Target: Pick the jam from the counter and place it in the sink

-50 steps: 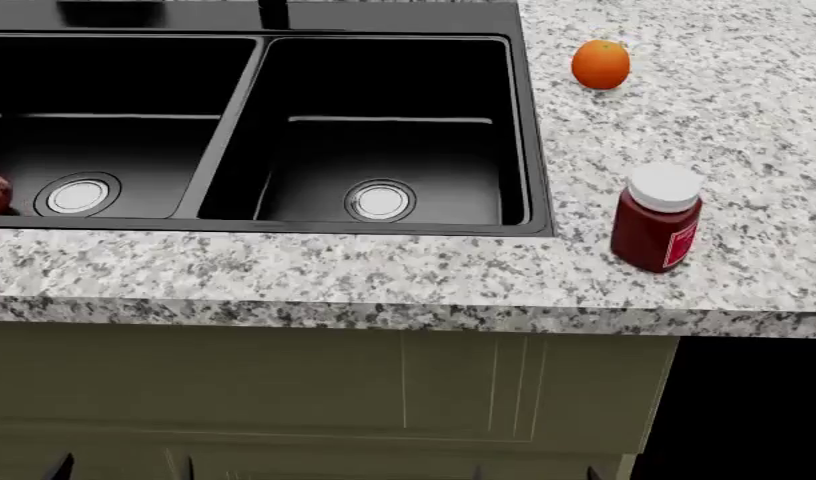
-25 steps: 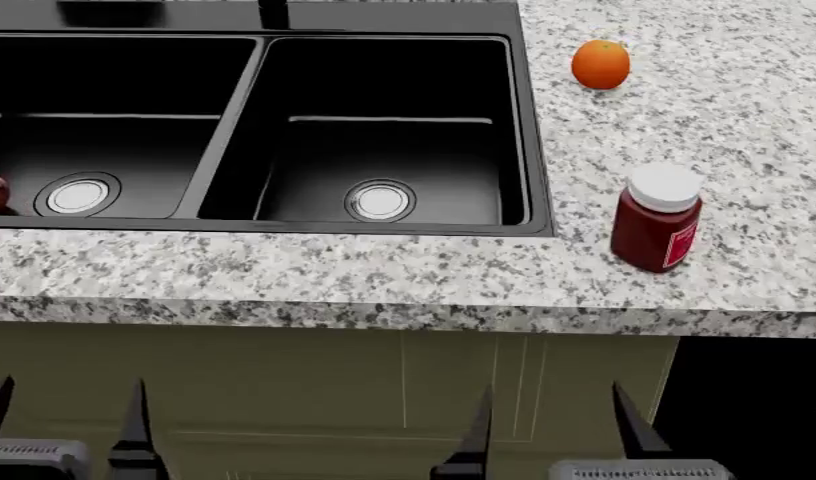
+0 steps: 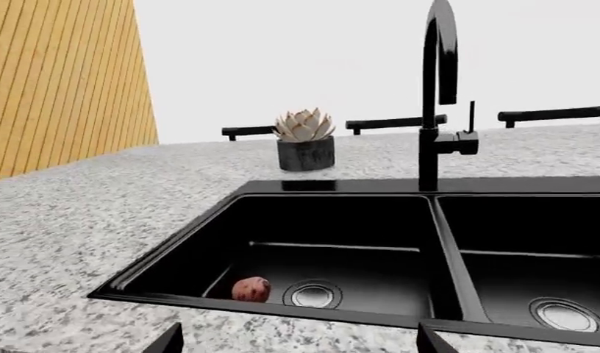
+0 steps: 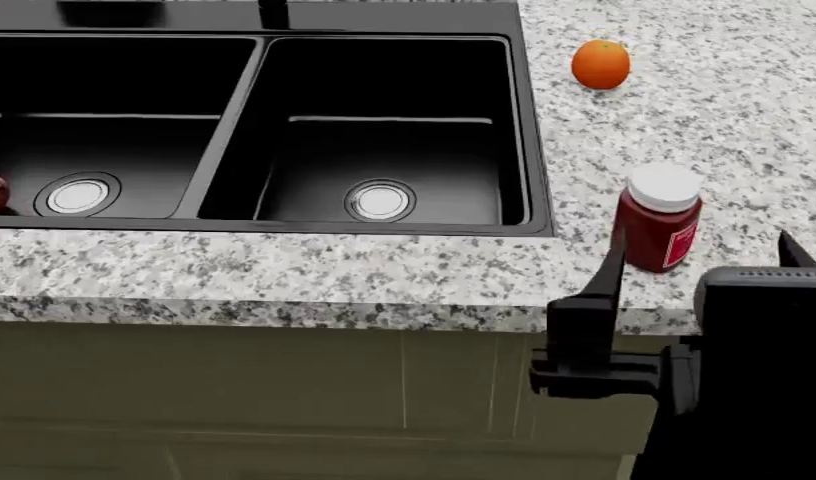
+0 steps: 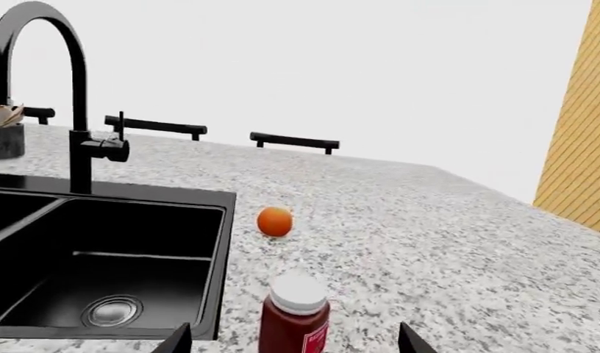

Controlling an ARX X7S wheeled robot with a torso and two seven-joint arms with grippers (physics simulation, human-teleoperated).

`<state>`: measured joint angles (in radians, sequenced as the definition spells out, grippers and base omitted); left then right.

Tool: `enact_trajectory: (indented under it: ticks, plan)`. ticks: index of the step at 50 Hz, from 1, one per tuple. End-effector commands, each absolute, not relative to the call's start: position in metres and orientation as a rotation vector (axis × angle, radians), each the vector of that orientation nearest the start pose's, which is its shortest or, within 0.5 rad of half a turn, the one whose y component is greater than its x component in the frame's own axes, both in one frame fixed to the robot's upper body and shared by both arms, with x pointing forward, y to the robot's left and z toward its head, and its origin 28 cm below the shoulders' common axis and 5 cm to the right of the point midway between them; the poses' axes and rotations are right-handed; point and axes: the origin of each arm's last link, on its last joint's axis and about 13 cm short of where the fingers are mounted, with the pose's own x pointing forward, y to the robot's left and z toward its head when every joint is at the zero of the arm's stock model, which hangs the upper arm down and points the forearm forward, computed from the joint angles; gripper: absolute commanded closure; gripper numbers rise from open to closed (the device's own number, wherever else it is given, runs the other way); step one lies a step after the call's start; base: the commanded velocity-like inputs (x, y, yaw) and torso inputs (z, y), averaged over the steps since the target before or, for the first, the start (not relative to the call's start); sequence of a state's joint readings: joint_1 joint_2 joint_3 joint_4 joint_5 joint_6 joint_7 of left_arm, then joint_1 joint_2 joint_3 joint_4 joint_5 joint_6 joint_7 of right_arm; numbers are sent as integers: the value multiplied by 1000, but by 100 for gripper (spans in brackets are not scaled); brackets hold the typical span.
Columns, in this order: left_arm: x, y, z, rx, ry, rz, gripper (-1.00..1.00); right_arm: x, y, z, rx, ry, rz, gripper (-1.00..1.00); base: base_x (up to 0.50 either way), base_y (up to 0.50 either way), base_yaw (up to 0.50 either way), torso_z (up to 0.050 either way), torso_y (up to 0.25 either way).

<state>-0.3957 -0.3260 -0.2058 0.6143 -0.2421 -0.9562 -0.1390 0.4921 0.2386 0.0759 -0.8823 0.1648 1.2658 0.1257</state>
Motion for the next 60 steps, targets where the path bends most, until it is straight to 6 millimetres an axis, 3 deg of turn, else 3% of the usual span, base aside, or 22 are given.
enact_trajectory:
  ticks: [1,16,35,47,60]
  plan:
    - [238,311,209,110,-81,304,-100,211,-157,247,-151,-105,-165,-100,0,0,0,0,0]
    - [241,321,213,95,-78,326,-100,204,-163,275,-117,-113,-141,-100,0,0,0,0,0]
    - [235,316,218,95,-84,329,-100,200,-161,273,-102,-124,-117,-100,340,8,0,0,0]
    - [227,309,227,81,-81,326,-100,196,-162,271,-93,-125,-120,-100,319,241,0,0,0]
    - [229,311,223,81,-79,321,-100,193,-161,271,-77,-135,-108,-100,320,248,0,0,0]
